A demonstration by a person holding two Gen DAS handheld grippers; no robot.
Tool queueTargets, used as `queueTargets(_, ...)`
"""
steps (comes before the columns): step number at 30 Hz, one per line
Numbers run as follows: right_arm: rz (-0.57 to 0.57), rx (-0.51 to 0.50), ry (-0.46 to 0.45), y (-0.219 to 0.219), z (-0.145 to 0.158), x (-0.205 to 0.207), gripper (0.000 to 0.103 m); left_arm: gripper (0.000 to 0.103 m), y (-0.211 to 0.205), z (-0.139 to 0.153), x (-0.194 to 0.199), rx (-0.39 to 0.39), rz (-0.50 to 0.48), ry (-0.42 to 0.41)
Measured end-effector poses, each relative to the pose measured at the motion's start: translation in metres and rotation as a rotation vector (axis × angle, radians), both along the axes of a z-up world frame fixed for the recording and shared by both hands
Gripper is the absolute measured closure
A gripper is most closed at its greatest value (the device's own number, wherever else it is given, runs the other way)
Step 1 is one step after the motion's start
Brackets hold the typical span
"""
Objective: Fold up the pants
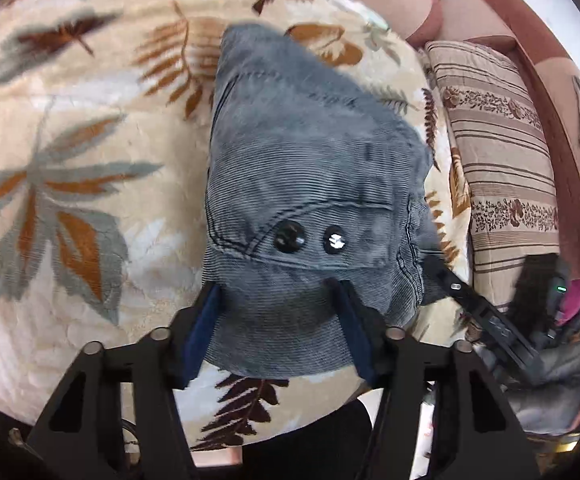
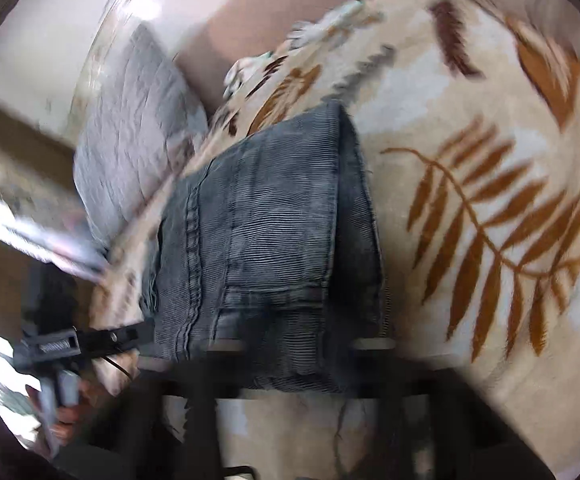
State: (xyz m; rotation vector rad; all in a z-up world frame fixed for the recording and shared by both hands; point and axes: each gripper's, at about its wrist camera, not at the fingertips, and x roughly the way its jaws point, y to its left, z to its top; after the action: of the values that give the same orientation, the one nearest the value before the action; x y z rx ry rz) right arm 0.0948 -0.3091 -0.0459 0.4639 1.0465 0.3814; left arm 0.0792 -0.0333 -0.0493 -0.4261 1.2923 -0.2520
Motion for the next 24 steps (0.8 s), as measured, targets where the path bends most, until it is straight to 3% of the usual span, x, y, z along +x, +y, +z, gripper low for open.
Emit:
queueTargets(2, -0.022, -0.012, -0.069, -0.006, 0.022, -0.009, 0.096, 0.059, -0.006, 0.007, -0.003, 0.059, -0.005, -0.040)
queueTargets(4, -0.036, -0.033, -0.067, -0.010, 0.025, -0.011, 0.096, 0.065, -0.014, 0.008, -0.004, 0.110, -0.012, -0.065)
queueTargets(8, -0.037, -0.146, 0.037, -0.011, -0.013, -0.008, 0.095, 0.065, -0.018, -0.002, -0.005, 0.124, -0.014, -0.052)
queueTargets(11, -0.075, -0.105, 0.030, -0.017, -0.015, -0.015, 0.094, 0.065, -0.023, 0.000, -0.007, 0.164, -0.027, -0.073)
queueTargets(13, -0.085, -0.092, 0.027, -0.018, -0.011, -0.017, 0.088, 0.065, -0.022, 0.001, -0.008, 0.167, -0.025, -0.075)
queueTargets(22, -0.110, -0.047, 0.001, -0.030, 0.012, -0.026, 0.086, 0.065, -0.014, -0.001, -0.007, 0.133, -0.019, -0.061)
queueTargets(24, -0.117, -0.049, -0.006, -0.030, 0.017, -0.020, 0.080, 0.065, -0.009, 0.000, -0.006, 0.121, -0.019, -0.056)
